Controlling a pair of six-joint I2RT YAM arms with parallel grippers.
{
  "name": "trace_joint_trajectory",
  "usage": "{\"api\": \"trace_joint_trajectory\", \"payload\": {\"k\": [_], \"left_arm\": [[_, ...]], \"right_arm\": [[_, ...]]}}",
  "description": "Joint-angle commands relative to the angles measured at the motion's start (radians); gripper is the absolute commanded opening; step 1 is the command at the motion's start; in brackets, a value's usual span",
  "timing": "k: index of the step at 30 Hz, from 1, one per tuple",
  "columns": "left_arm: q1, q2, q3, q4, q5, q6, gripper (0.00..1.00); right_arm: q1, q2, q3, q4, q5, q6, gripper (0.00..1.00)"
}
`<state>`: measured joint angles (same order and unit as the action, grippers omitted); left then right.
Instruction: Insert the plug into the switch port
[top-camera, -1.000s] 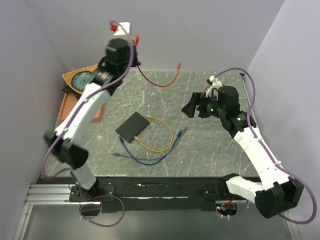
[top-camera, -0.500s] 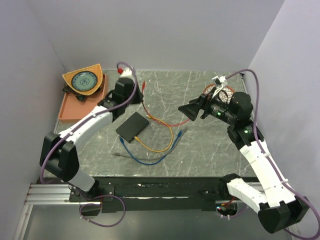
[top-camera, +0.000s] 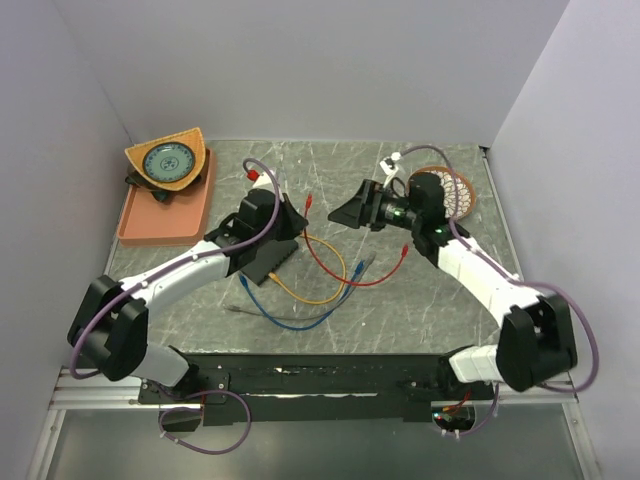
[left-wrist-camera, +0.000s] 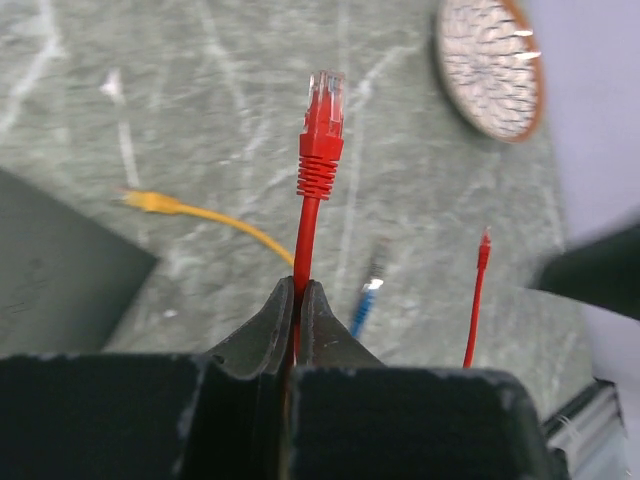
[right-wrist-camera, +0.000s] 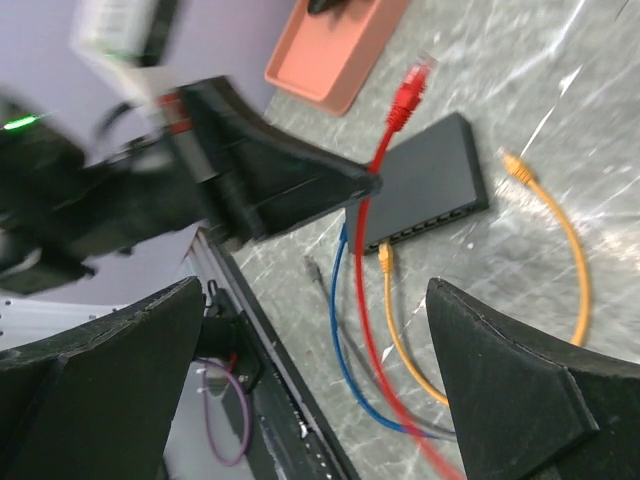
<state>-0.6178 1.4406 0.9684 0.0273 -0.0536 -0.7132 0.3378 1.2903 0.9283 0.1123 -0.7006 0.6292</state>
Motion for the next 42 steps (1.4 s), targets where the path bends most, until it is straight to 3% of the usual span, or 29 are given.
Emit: {"api": "trace_joint_trajectory", "payload": {"k": [1,5,7,23,35,42], "left_arm": [[-0.031,-0.058,-0.004,0.094,0.012,-0.037,0.01],[-0.049,-0.083,-0.01,0.097,0.009,-0.035,0.01],[-0.062,-0.095,-0.017,0.099,-0.002,-0.04,0.01],[-0.108,-0.095,0.015,0.085,-0.003,-0.031,0.01],[-0.109,-0.098,0.041,0.063,-0.046,-0.061,0.01],[-0.111,-0.109,0.041,0.071,-0.068,-0.081,0.01]], "right_arm": [[0.039,0.093,0.069,0.119,0.009,0.07,0.97],[0.046,0.188,0.083,0.217,-0.025,0.137,0.86],[0.046,0.208,0.076,0.298,-0.042,0.171,0.85],[0.05,0.343,0.124,0.425,-0.089,0.288,0.56],[0.096,0.351,0.11,0.474,-0.12,0.305,0.4],[0.099,0.339,0.078,0.497,-0.122,0.313,0.38]]}}
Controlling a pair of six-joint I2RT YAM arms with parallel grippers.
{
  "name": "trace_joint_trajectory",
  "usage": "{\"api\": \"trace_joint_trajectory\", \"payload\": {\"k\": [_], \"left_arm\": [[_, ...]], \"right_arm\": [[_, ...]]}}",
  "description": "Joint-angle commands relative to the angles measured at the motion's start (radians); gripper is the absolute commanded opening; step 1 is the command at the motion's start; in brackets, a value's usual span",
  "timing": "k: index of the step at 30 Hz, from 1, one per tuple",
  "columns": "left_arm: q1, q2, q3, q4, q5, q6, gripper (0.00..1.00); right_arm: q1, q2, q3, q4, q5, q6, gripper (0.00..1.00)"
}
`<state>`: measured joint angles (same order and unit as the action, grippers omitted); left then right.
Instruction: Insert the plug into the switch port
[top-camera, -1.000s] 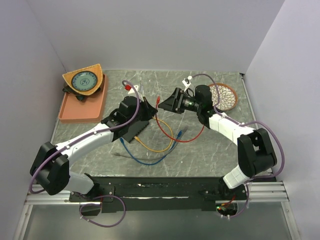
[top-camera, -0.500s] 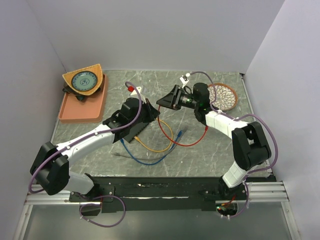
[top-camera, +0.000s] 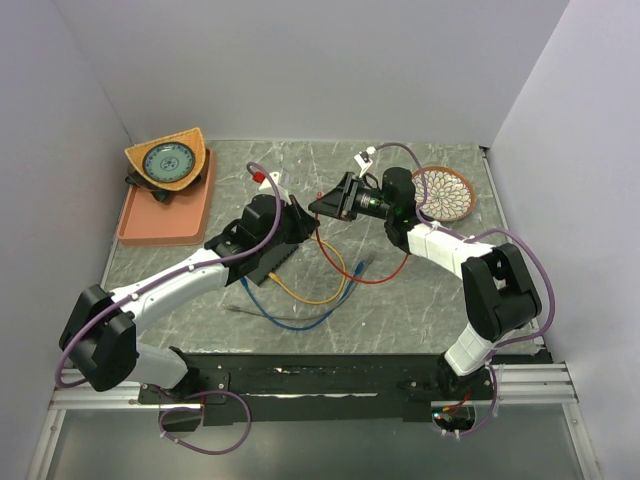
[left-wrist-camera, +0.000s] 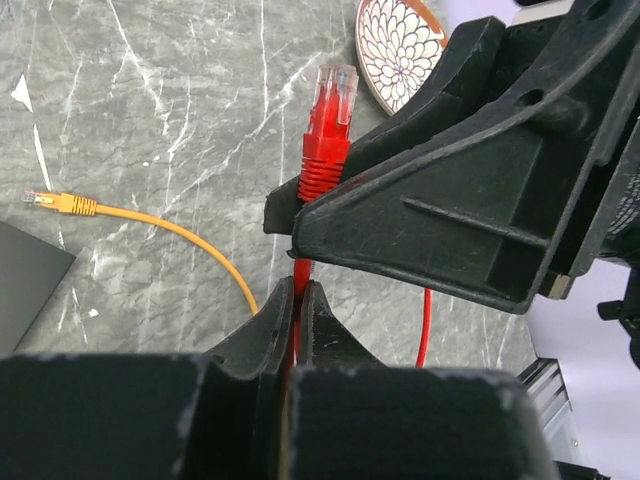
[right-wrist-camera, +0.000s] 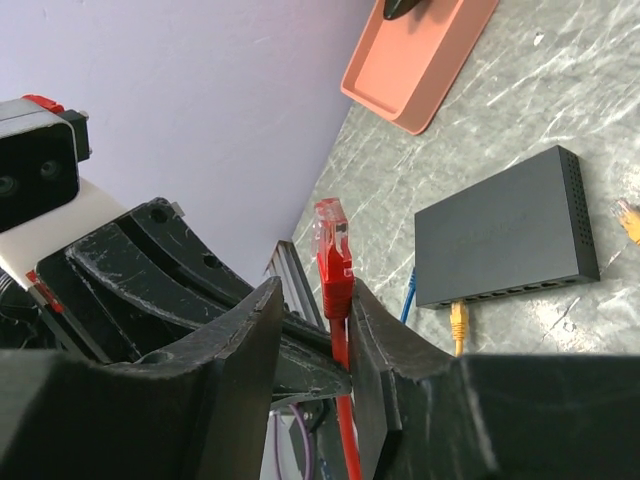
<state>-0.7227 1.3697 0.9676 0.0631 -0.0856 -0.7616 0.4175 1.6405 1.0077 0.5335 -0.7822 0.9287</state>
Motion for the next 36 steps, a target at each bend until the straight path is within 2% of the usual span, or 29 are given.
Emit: {"api": "trace_joint_trajectory", "payload": {"k": [1,3,4,5,8,11,12,13,16,21,26,29,36], "left_arm": [[-0.004,-0.04,0.042,0.034,-0.042,-0.036,0.01],[-0.007,-0.046,0.043,0.027,-0.051,-0.041,0.01],[-0.007,-0.049,0.042,0.03,-0.052,-0.041,0.01],[-0.007,-0.052,0.039,0.032,-0.054,-0.039,0.01],[-0.007,-0.07,0.028,0.029,-0.057,-0.033,0.07],[-0.004,-0.095,0.023,0.03,-0.063,0.008,0.4],[-0.004,-0.103,0.026,0.024,-0.062,0.025,0.6],[-0.003,-0.11,0.032,0.015,-0.063,0.039,0.67],[0.005,-0.141,0.052,-0.008,-0.054,0.099,0.78],[0.132,-0.176,0.056,0.021,0.122,0.081,0.77],[0.265,-0.166,0.011,0.208,0.513,0.061,0.74],[0.289,-0.144,-0.001,0.312,0.7,0.053,0.73],[0.292,-0.139,-0.047,0.504,0.886,-0.01,0.64]], "right_arm": [[0.02,-0.014,-0.001,0.074,-0.04,0.013,0.32],[0.02,-0.016,0.002,0.069,-0.042,0.01,0.2],[0.021,-0.019,0.005,0.06,-0.04,-0.001,0.05],[0.02,-0.019,0.012,0.046,-0.035,-0.008,0.01],[0.02,-0.034,0.022,0.008,-0.026,-0.053,0.0],[0.015,-0.054,0.048,-0.085,-0.016,-0.132,0.0],[0.012,-0.06,0.054,-0.111,-0.015,-0.154,0.0],[0.007,-0.07,0.057,-0.15,-0.017,-0.195,0.0],[-0.011,-0.088,0.068,-0.223,-0.035,-0.276,0.0],[-0.017,-0.136,0.103,-0.329,-0.101,-0.435,0.0],[-0.017,-0.162,0.147,-0.389,-0.31,-0.553,0.0],[-0.019,-0.159,0.155,-0.35,-0.45,-0.538,0.0],[-0.017,-0.139,0.157,-0.258,-0.534,-0.461,0.0]]}}
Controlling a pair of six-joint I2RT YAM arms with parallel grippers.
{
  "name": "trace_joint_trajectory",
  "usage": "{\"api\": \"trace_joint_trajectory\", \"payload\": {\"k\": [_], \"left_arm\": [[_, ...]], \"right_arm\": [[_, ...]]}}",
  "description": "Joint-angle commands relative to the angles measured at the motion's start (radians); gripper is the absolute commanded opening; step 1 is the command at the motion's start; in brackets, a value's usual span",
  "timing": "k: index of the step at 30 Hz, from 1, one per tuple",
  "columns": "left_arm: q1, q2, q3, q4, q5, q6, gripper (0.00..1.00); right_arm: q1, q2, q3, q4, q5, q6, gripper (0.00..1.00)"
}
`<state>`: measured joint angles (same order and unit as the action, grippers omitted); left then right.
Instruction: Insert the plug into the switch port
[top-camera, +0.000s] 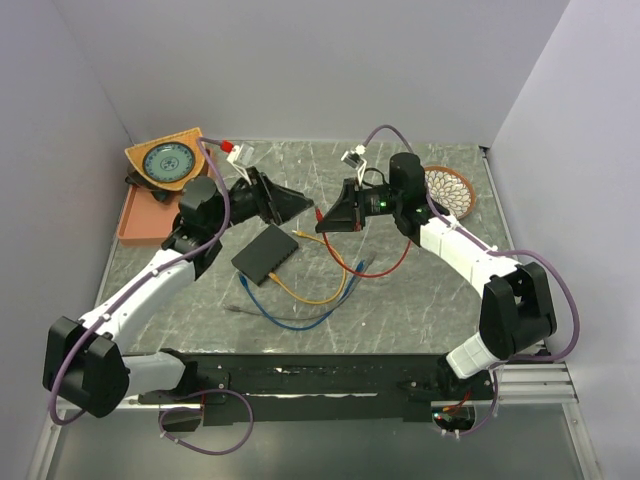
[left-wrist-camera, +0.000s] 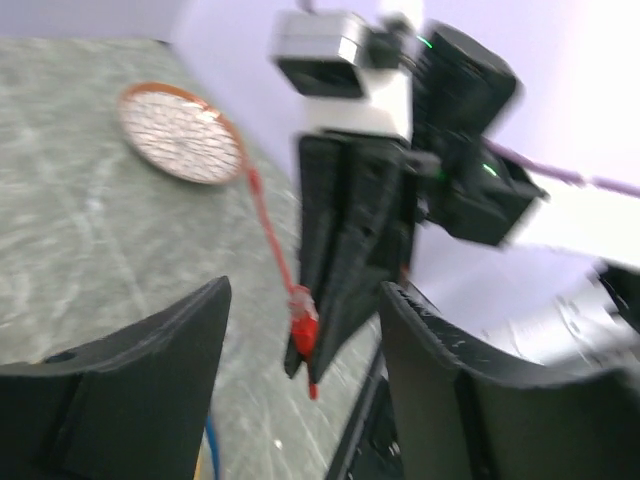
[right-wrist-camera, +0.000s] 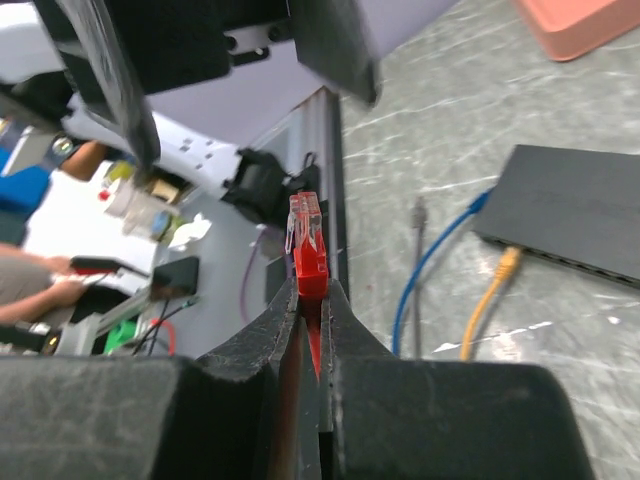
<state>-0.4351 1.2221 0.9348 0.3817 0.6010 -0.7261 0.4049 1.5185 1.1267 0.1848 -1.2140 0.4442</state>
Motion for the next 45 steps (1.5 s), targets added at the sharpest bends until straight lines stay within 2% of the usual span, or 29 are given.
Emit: {"api": "trace_joint_trajectory", "payload": {"k": [1,7,13,19,22,23,25,29,30,32,33,35,36,38,41,44,45], "left_arm": [[0.003,0.011,-0.014,0.19,0.21,-0.047,0.62],[0.002,0.039,-0.01,0.177,0.21,-0.047,0.5],[-0.023,0.086,0.005,0.221,0.203,-0.084,0.45],[-0.063,0.134,0.048,0.194,0.18,-0.062,0.35],[-0.067,0.132,0.036,0.221,0.168,-0.079,0.19],[-0.067,0.129,0.032,0.233,0.151,-0.09,0.1],[-0.067,0.11,0.019,0.232,0.122,-0.093,0.01],[-0.067,0.07,-0.005,0.226,0.04,-0.108,0.01],[-0.067,0.062,-0.008,0.208,-0.001,-0.11,0.01],[-0.067,0.037,-0.025,0.201,-0.036,-0.116,0.01],[-0.067,0.031,-0.03,0.186,-0.085,-0.116,0.01],[-0.068,0.007,-0.044,0.155,-0.127,-0.118,0.01],[-0.068,-0.001,-0.044,0.132,-0.156,-0.119,0.01],[-0.068,-0.016,-0.044,0.065,-0.23,-0.119,0.01],[-0.07,-0.027,-0.025,-0.05,-0.338,-0.131,0.01],[-0.068,-0.03,-0.011,-0.137,-0.415,-0.145,0.01],[-0.068,-0.03,-0.008,-0.151,-0.434,-0.15,0.01]], "right_arm": [[-0.005,-0.015,0.036,0.123,-0.102,0.048,0.0],[-0.005,-0.001,0.042,0.163,-0.099,0.094,0.0],[0.009,-0.004,0.094,-0.04,-0.048,-0.05,0.0],[0.014,-0.003,0.082,-0.022,-0.047,-0.03,0.0],[0.017,-0.003,0.085,-0.036,-0.048,-0.038,0.0],[0.017,-0.003,0.087,-0.041,-0.044,-0.044,0.0],[0.017,-0.004,0.093,-0.076,-0.035,-0.065,0.0],[0.018,-0.02,0.097,-0.146,0.01,-0.11,0.0],[0.018,-0.033,0.099,-0.163,0.042,-0.13,0.07],[0.018,-0.049,0.099,-0.212,0.079,-0.153,0.14],[0.02,-0.069,0.099,-0.231,0.1,-0.174,0.27],[0.018,-0.093,0.091,-0.267,0.195,-0.188,0.35],[0.018,-0.124,0.085,-0.28,0.246,-0.199,0.44],[0.02,-0.159,0.058,-0.271,0.336,-0.203,0.53],[0.02,-0.25,0.009,-0.229,0.443,-0.187,0.81],[0.029,-0.308,-0.028,-0.2,0.555,-0.183,0.99],[0.038,-0.319,-0.037,-0.202,0.592,-0.183,0.99]]}}
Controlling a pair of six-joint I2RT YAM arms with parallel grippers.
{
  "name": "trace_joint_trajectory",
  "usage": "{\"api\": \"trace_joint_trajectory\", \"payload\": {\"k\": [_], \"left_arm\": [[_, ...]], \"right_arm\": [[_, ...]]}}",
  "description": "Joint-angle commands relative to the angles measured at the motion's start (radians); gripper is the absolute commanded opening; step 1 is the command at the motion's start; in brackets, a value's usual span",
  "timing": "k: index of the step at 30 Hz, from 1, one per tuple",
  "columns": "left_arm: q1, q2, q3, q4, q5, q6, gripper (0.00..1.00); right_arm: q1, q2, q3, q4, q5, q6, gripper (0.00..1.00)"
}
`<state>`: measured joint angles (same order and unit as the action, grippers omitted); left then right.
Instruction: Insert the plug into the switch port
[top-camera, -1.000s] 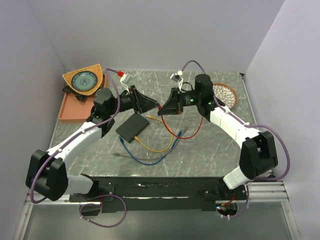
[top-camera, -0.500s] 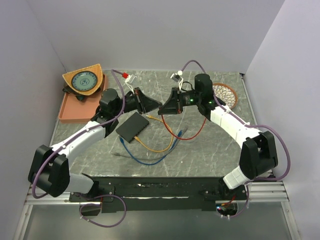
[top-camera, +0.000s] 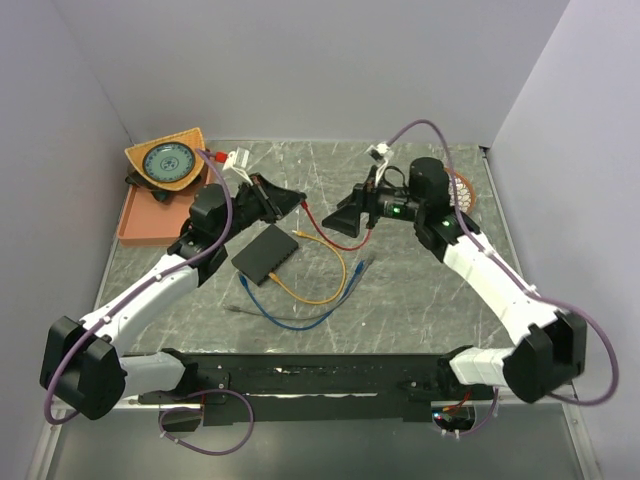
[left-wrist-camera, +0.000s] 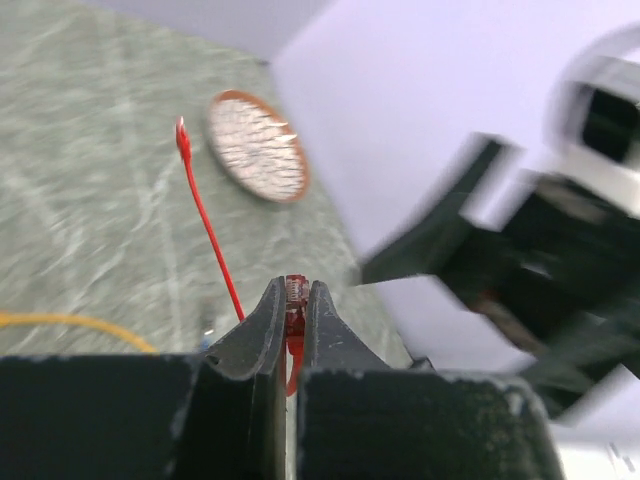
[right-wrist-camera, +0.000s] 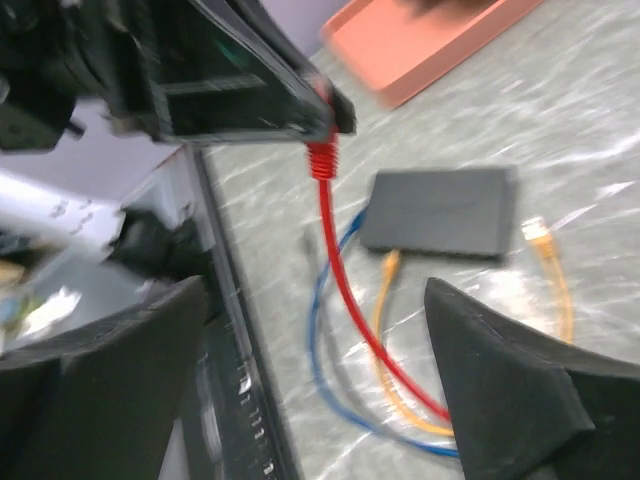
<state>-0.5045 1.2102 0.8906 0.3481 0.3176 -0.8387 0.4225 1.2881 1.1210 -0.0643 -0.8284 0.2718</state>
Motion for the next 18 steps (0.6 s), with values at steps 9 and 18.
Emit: {"api": "trace_joint_trajectory", "payload": {"k": [9,18], "left_arm": [[0.0,-0.017,0.079,-0.222,-0.242,-0.056,0.01],[0.0,-0.014,0.08,-0.221,-0.227,-0.05,0.01]], "right_arm": [[0.215,-0.012,0.088,-0.06,0.578,-0.103,0.99],[0.303,0.16,0.21,-0.123,0.721,-0.074,0.71]]}}
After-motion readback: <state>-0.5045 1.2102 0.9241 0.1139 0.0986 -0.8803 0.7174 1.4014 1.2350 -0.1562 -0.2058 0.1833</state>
